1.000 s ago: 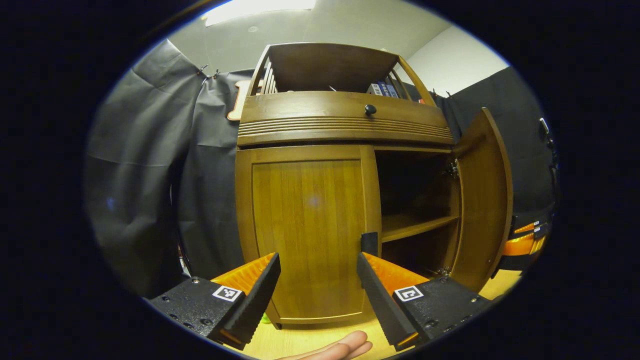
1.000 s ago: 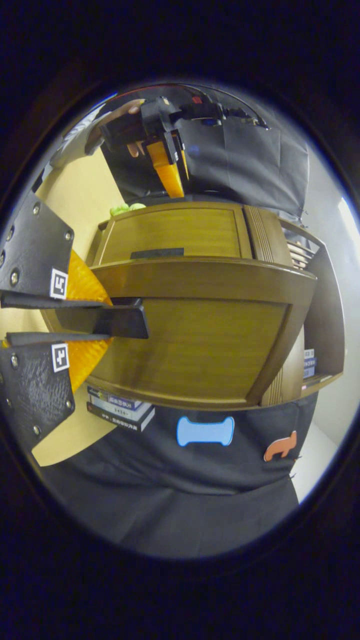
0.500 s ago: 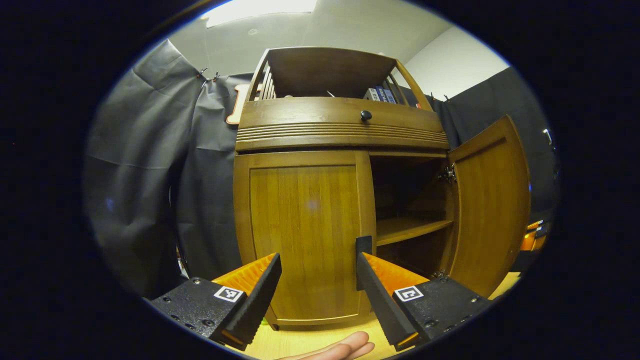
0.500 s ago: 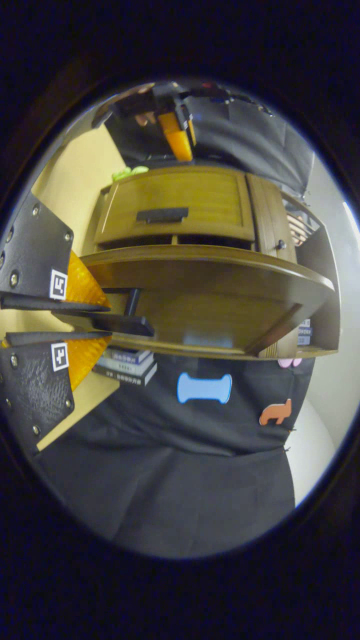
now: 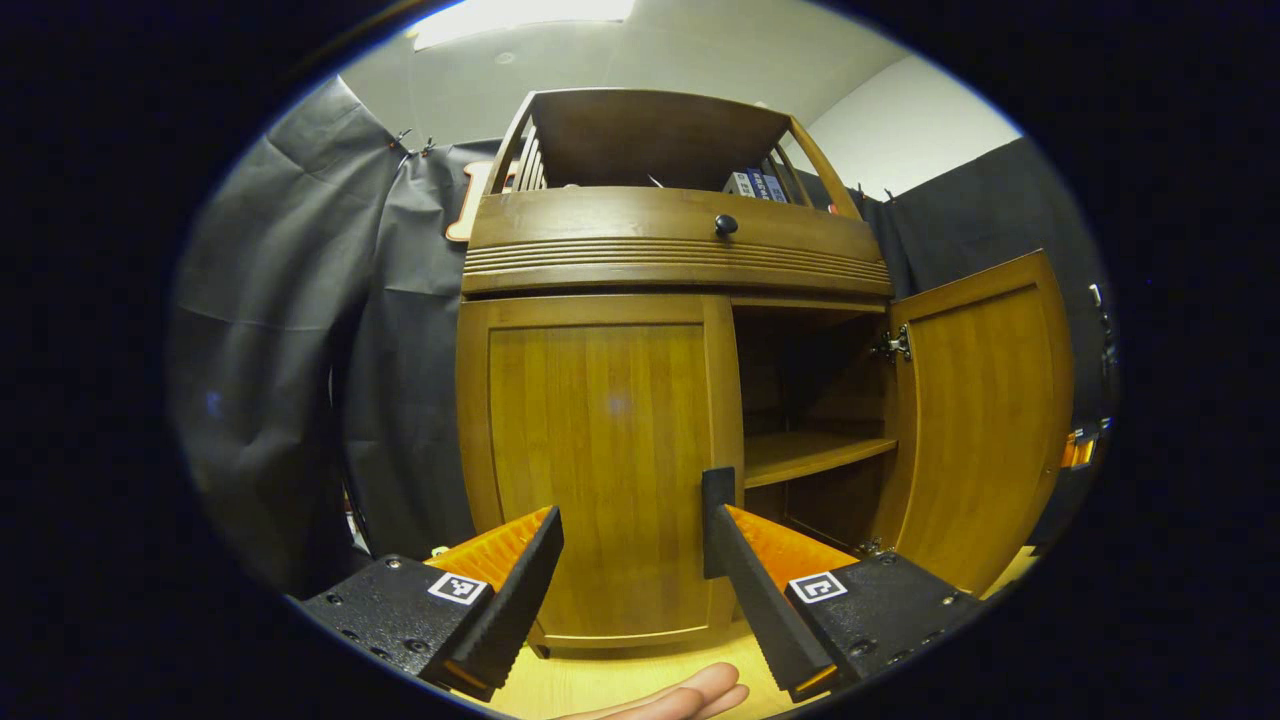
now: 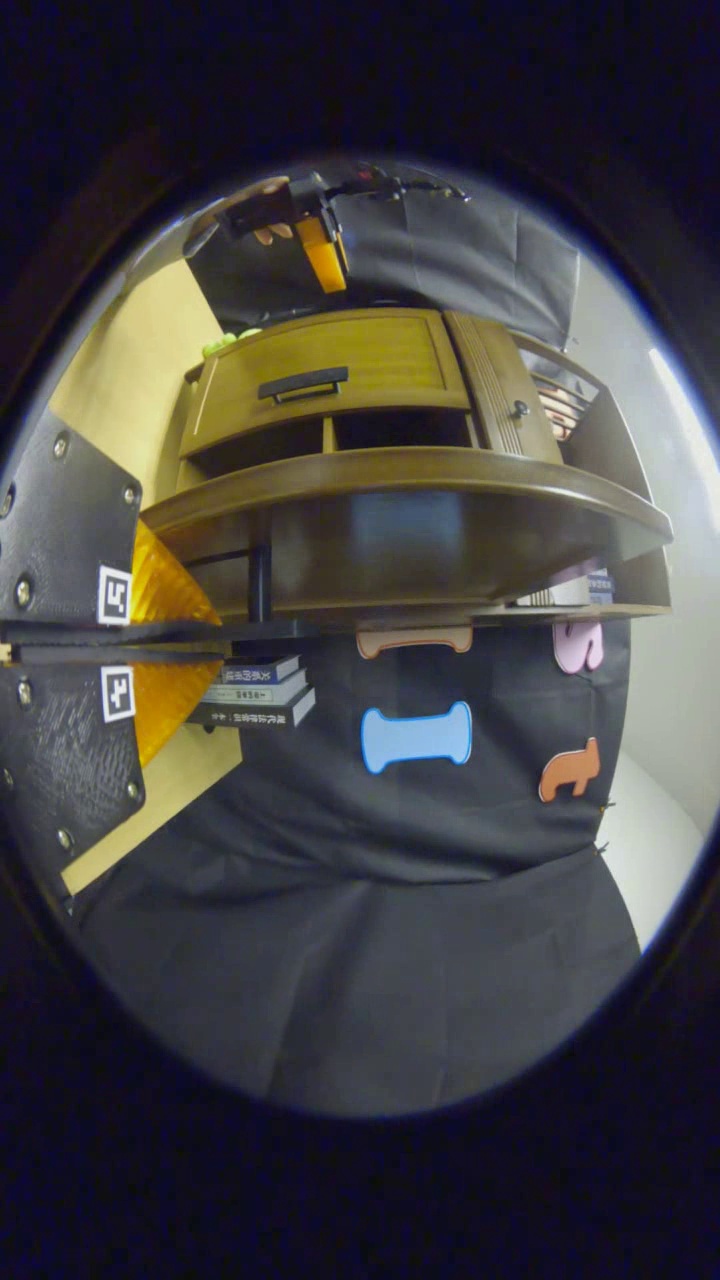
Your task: Open the right door of the double-door shoe cabinet with the right hand, and open the left door with the left hand.
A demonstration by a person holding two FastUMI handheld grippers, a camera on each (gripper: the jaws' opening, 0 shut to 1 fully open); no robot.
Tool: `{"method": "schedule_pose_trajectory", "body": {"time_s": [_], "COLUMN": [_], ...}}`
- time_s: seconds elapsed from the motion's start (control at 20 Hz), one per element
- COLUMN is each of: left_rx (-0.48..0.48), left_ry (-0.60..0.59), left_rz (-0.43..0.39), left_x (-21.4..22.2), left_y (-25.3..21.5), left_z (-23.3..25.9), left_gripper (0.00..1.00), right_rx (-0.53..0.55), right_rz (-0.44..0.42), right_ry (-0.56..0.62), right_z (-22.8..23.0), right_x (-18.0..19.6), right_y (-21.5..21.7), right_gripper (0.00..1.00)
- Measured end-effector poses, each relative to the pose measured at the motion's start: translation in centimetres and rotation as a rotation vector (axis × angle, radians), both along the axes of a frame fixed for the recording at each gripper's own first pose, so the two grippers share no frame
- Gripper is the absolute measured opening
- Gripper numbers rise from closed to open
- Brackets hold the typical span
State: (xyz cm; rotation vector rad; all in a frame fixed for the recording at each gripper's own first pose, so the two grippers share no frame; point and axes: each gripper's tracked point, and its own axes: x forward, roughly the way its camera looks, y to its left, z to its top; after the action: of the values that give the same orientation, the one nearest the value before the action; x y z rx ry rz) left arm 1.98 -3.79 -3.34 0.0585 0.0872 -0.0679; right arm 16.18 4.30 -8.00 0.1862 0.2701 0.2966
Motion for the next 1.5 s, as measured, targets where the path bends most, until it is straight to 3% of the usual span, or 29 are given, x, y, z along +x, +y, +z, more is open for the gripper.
{"method": "schedule_pose_trajectory", "body": {"time_s": [0.2, 0.35, 0.45, 0.55, 0.6, 0.95, 1.05, 1.2, 1.25, 1.35, 1.4, 1.45, 1.5], "left_rx": [-0.006, -0.008, -0.03, -0.054, -0.061, -0.072, -0.075, -0.067, -0.068, -0.057, -0.038, -0.036, -0.033], "left_ry": [0.02, 0.026, 0.016, -0.002, -0.001, 0.019, 0.039, 0.064, 0.068, 0.087, 0.123, 0.085, 0.095], "left_rz": [-0.007, -0.011, -0.027, -0.038, -0.045, -0.091, -0.088, -0.077, -0.077, -0.108, -0.112, -0.108, -0.109], "left_x": [0.5, 1.2, 2.0, 2.9, 3.4, 7.1, 8.5, 9.8, 10.3, 11.3, 10.0, 11.0, 11.1], "left_y": [-0.7, -1.3, -2.1, -3.0, -3.3, -5.4, -5.9, -6.2, -6.4, -7.4, -7.4, -7.3, -7.4], "left_z": [-0.8, -1.3, -1.6, -1.7, -2.1, -5.6, -7.0, -9.1, -9.8, -10.9, -11.1, -10.9, -11.0], "left_gripper": [0.94, 0.92, 0.92, 0.94, 0.92, 0.94, 0.95, 0.95, 0.92, 0.63, 0.49, 0.34, 0.31], "right_rx": [0.067, 0.027, -0.025, -0.031, -0.036, -0.005, -0.021, -0.04, -0.04, -0.04, -0.039, -0.025, -0.012], "right_rz": [0.062, 0.074, 0.037, 0.003, -0.021, -0.188, -0.266, -0.21, -0.177, -0.13, -0.143, -0.156, -0.156], "right_ry": [-0.02, -0.04, -0.057, -0.052, -0.057, -0.13, -0.184, -0.288, -0.303, -0.312, -0.328, -0.351, -0.359], "right_z": [0.0, -0.3, -0.6, -0.2, -0.2, 3.7, 5.1, 7.5, 7.8, 7.8, 8.3, 8.9, 9.2], "right_x": [0.5, 0.7, 1.3, 0.1, -0.1, -3.6, -5.1, -7.8, -8.7, -10.5, -10.9, -11.3, -11.5], "right_y": [-0.1, 0.1, -0.5, -1.1, -1.4, -4.7, -5.4, -1.5, 0.3, 3.0, 3.3, 3.7, 4.4], "right_gripper": [0.01, 0.01, 0.05, 0.19, 0.19, 0.99, 0.99, 0.99, 0.99, 1.0, 1.0, 0.95, 0.96]}}
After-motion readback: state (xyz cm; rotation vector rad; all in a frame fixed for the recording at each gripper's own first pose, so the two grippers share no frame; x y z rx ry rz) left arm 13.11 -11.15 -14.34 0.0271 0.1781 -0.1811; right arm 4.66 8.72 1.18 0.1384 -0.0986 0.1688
